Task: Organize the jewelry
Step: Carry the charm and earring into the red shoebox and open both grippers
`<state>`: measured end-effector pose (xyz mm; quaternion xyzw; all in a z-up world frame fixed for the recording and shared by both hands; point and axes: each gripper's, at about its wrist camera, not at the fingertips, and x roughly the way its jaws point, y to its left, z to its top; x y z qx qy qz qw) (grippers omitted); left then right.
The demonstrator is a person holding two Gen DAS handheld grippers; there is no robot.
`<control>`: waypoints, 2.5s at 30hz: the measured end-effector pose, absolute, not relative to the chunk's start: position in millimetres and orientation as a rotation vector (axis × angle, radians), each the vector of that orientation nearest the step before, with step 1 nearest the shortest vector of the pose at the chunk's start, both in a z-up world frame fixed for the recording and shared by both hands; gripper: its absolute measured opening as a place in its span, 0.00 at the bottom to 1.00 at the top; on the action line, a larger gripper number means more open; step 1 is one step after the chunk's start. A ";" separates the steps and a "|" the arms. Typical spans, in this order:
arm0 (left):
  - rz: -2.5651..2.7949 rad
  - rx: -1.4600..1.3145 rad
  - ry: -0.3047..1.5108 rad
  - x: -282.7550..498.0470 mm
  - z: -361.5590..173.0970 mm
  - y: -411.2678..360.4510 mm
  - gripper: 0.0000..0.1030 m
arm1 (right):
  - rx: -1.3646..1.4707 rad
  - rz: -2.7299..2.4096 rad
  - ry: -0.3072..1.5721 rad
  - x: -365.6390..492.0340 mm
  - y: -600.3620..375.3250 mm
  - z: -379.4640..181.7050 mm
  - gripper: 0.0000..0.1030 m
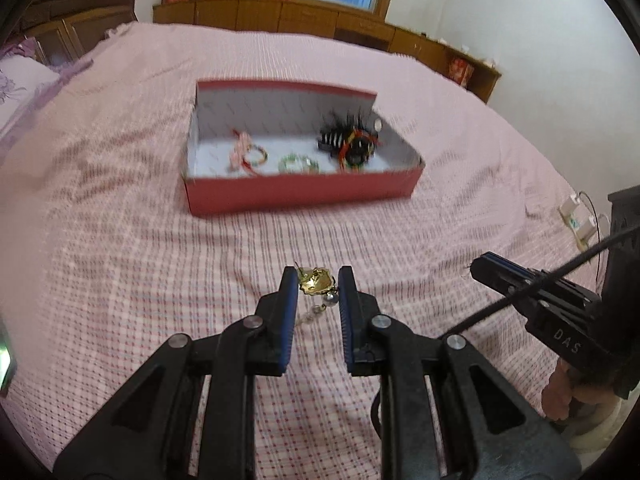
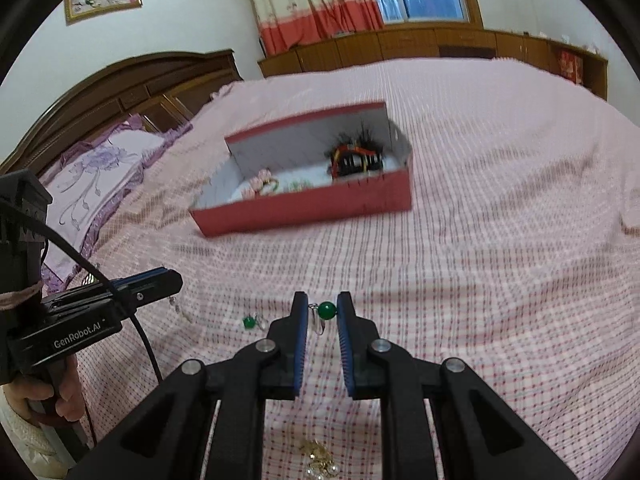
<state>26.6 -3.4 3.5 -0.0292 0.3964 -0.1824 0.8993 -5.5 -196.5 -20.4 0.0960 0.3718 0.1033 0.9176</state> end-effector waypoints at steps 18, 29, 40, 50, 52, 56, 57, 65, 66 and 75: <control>-0.304 -0.071 0.648 62.9 31.0 -7.6 0.11 | 0.134 0.202 0.550 22.1 -189.8 19.5 0.16; -0.222 -0.044 0.522 104.1 32.7 -9.4 0.11 | 0.094 0.182 0.460 64.6 -184.5 28.3 0.16; -0.175 -0.042 0.478 146.6 17.6 -10.3 0.11 | 0.064 0.135 0.433 118.2 -186.0 15.3 0.16; -0.135 -0.055 0.511 175.9 -7.1 -9.8 0.11 | 0.038 0.094 0.483 156.8 -192.5 -15.3 0.16; -0.128 -0.055 0.521 178.7 -11.8 -9.1 0.11 | 0.039 0.084 0.500 163.2 -194.5 -21.8 0.16; -0.121 -0.060 0.536 182.6 -18.3 -8.6 0.11 | 0.052 0.078 0.525 170.4 -198.5 -30.2 0.16; -0.122 -0.060 0.540 183.3 -19.0 -8.6 0.11 | 0.053 0.076 0.530 171.3 -199.1 -31.6 0.16; -0.128 -0.047 0.548 183.8 -18.8 -11.1 0.20 | 0.065 0.084 0.550 174.0 -200.6 -33.8 0.17; -0.132 -0.047 0.550 182.6 -17.7 -11.1 0.21 | 0.068 0.081 0.549 173.3 -201.1 -32.8 0.17; -0.173 -0.050 0.560 162.5 0.9 -10.6 0.24 | 0.112 0.117 0.534 155.8 -204.3 -9.6 0.25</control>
